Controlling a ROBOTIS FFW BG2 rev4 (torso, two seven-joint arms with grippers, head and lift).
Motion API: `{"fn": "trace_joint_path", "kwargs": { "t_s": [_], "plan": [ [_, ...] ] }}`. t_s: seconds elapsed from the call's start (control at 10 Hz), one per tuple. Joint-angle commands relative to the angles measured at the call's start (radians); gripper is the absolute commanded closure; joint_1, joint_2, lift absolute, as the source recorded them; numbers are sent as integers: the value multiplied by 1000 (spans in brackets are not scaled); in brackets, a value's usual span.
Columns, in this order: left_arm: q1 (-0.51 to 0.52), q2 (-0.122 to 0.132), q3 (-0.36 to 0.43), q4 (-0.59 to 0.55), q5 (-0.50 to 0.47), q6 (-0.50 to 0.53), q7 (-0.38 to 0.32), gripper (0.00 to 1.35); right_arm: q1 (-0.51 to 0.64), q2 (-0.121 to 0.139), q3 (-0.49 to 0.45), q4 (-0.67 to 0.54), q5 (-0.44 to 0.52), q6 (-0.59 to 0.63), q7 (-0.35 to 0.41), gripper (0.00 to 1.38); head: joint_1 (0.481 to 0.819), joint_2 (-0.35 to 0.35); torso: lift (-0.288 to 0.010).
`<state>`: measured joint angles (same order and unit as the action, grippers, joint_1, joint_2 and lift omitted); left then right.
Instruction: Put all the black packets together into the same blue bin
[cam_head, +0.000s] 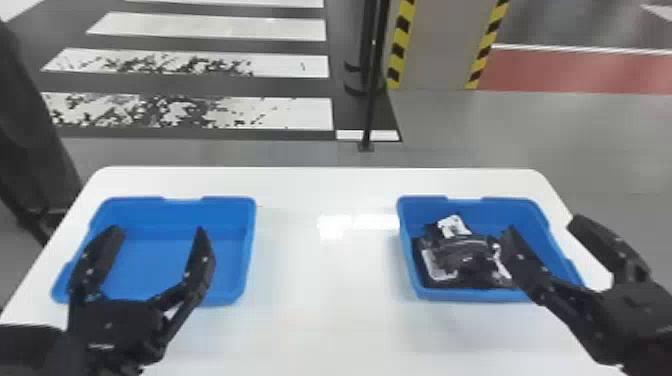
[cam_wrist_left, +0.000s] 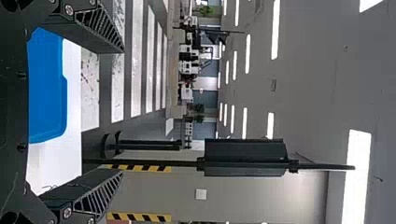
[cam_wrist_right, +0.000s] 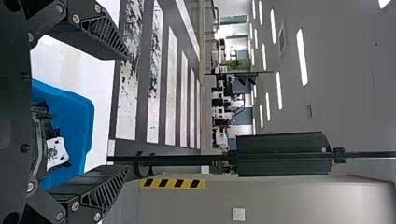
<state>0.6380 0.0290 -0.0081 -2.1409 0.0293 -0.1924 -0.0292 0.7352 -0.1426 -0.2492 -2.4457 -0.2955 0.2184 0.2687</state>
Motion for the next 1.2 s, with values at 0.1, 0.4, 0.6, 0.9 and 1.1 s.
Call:
{"fn": "trace_joint_path", "kwargs": {
  "t_s": [0.1, 0.4, 0.6, 0.9, 1.1],
  "plan": [
    [0, 0, -2, -3, -7, -7, 0, 128, -1, 0, 0, 0, 0, 0, 0, 197, 695, -60, -110],
    [0, 0, -2, -3, -9, -9, -2, 127, 1, -5, 0, -5, 4, -2, 1, 194, 695, -61, -110],
    [0, 0, -4, -3, -9, -14, -2, 127, 1, -5, 0, -7, 4, -2, 1, 196, 695, -60, -110],
    [-2, 0, -4, -3, -9, -16, -2, 122, 1, -5, 0, -7, 6, -2, 1, 197, 695, -61, -110],
    [-5, 0, -6, -3, -9, -16, -2, 124, 1, -3, 0, -7, 6, -2, 0, 197, 695, -61, -110]
  ]
}}
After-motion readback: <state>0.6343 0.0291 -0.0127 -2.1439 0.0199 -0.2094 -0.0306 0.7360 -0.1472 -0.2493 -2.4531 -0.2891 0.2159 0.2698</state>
